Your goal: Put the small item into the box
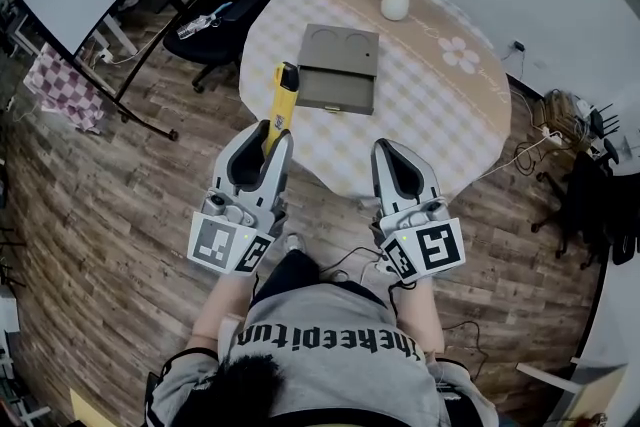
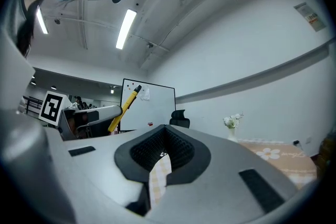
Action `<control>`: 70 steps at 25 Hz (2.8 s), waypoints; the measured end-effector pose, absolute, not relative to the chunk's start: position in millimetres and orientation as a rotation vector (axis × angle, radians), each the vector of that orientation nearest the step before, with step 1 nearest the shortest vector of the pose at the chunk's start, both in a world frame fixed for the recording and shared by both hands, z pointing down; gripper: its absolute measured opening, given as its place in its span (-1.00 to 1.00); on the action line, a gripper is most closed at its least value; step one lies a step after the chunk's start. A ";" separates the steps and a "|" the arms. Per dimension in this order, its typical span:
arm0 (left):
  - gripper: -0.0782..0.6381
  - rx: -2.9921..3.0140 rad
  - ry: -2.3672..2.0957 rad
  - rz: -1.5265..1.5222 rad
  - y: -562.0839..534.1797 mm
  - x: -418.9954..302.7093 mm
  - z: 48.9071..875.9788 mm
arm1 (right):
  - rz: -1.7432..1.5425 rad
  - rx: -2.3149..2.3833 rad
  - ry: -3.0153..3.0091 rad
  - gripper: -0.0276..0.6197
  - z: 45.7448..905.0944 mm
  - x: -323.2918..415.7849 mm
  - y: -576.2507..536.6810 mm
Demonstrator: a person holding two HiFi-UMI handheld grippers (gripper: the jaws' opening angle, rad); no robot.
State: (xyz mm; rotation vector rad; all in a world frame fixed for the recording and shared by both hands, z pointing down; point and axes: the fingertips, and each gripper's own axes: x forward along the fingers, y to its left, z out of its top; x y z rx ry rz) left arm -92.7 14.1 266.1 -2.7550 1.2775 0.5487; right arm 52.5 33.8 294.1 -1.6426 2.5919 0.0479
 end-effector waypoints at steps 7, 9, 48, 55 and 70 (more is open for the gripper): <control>-0.44 -2.790 1.230 0.560 -34.6 -112.0 266.4 | 0.044 -1.692 2.570 -0.90 294.5 30.8 -10.6; -0.44 -2.797 1.217 0.566 -43.7 -115.3 266.4 | 0.048 -1.704 2.564 -0.90 294.0 27.3 -18.7; -0.44 -2.882 1.073 0.611 -111.3 -143.1 270.2 | 0.075 -1.855 2.506 -0.90 294.3 -1.4 -77.6; -0.44 -2.875 1.090 0.600 -126.0 -127.8 269.6 | 0.079 -1.824 2.530 -0.90 291.2 11.2 -98.4; -0.44 -2.821 1.198 0.578 -167.6 -87.0 267.3 | 0.059 -1.708 2.601 -0.90 290.3 51.2 -154.1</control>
